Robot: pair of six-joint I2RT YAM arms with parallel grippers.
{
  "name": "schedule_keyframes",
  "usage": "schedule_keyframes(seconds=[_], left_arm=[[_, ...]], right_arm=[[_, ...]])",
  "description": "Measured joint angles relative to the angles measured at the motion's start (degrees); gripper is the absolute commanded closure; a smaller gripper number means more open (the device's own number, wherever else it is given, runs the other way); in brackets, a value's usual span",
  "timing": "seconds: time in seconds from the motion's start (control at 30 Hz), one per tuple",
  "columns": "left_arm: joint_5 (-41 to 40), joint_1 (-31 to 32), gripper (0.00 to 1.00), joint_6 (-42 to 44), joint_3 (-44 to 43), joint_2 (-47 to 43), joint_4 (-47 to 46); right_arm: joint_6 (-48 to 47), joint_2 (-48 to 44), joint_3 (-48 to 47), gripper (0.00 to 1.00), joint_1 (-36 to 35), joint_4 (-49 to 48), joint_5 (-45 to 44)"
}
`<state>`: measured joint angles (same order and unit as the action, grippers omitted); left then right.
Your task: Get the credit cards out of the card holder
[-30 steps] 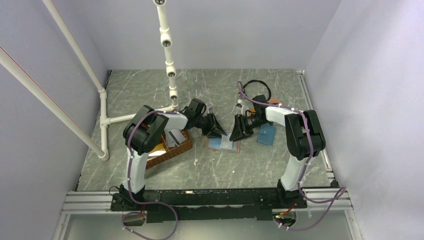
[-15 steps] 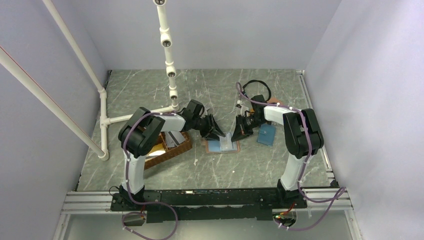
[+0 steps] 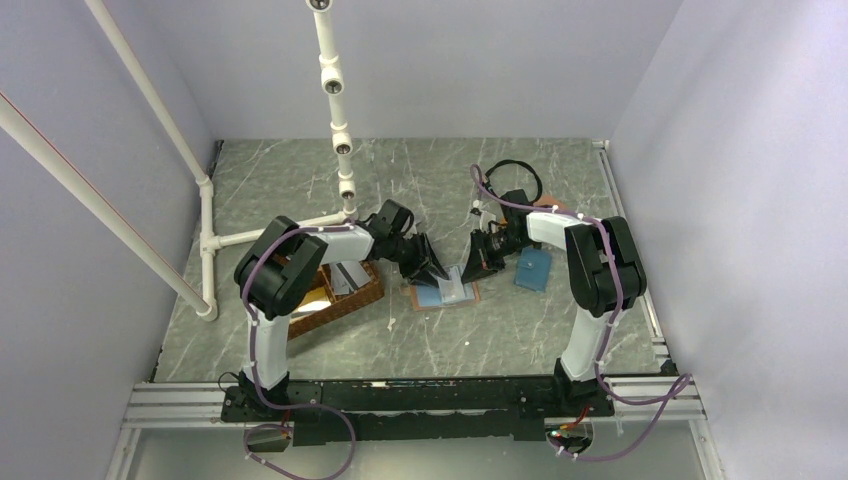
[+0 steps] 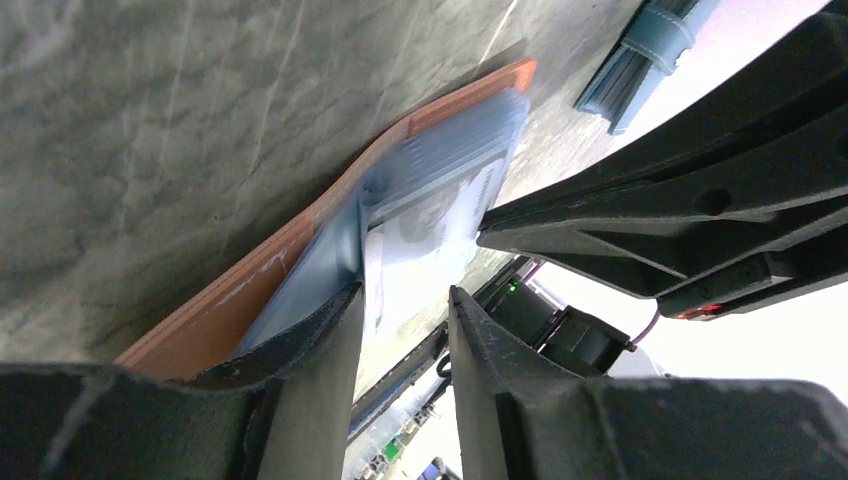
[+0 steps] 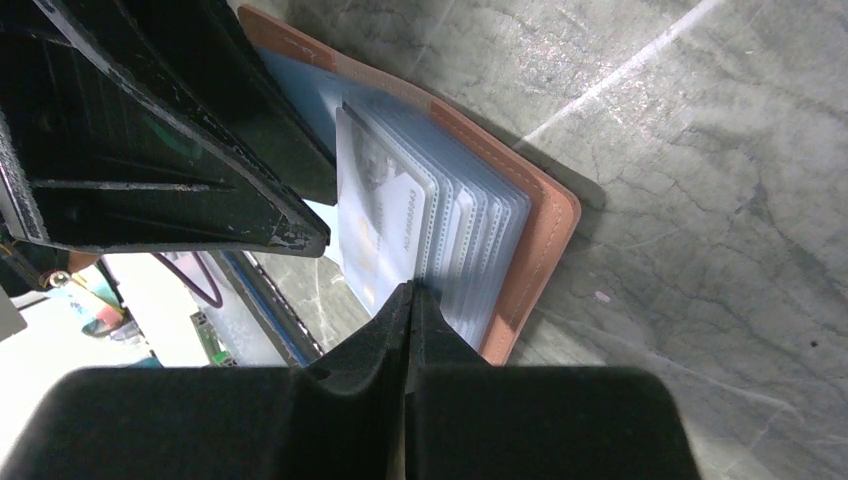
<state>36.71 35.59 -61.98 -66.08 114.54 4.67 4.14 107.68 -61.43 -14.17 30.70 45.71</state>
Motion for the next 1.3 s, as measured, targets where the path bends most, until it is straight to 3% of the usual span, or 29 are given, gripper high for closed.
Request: schedule_keyframes(seconds=[0.4, 0.53, 0.67, 1.1, 1.3], left_arm=[[0.04, 1.16, 0.64, -2.45, -1.27, -0.04, 5.07], [-0.11, 1.22, 0.77, -2.75, -1.44, 0.33, 5.55], [-0.39, 1.05, 1.0, -3.19, -1.4, 0.61, 6.58], [-0.7, 0.98, 1.0, 0.68, -1.2, 0.15, 6.78], [-0.46, 0.22, 1.0, 0.52, 2.71, -2.14, 2.32]], right_arm=[[-0.02, 0.55, -0.39, 1.0, -0.02, 0.13, 0.5], [-0.04, 0.61, -0.46, 1.0, -0.02, 0.2, 0.59], [-0.07, 0.61, -0.46, 1.0, -0.02, 0.22, 0.61], [-0.15, 0.59, -0.48, 0.99, -0.02, 0.24, 0.55], [-0.15, 0.59, -0.48, 0.98, -0.04, 0.2, 0.5]])
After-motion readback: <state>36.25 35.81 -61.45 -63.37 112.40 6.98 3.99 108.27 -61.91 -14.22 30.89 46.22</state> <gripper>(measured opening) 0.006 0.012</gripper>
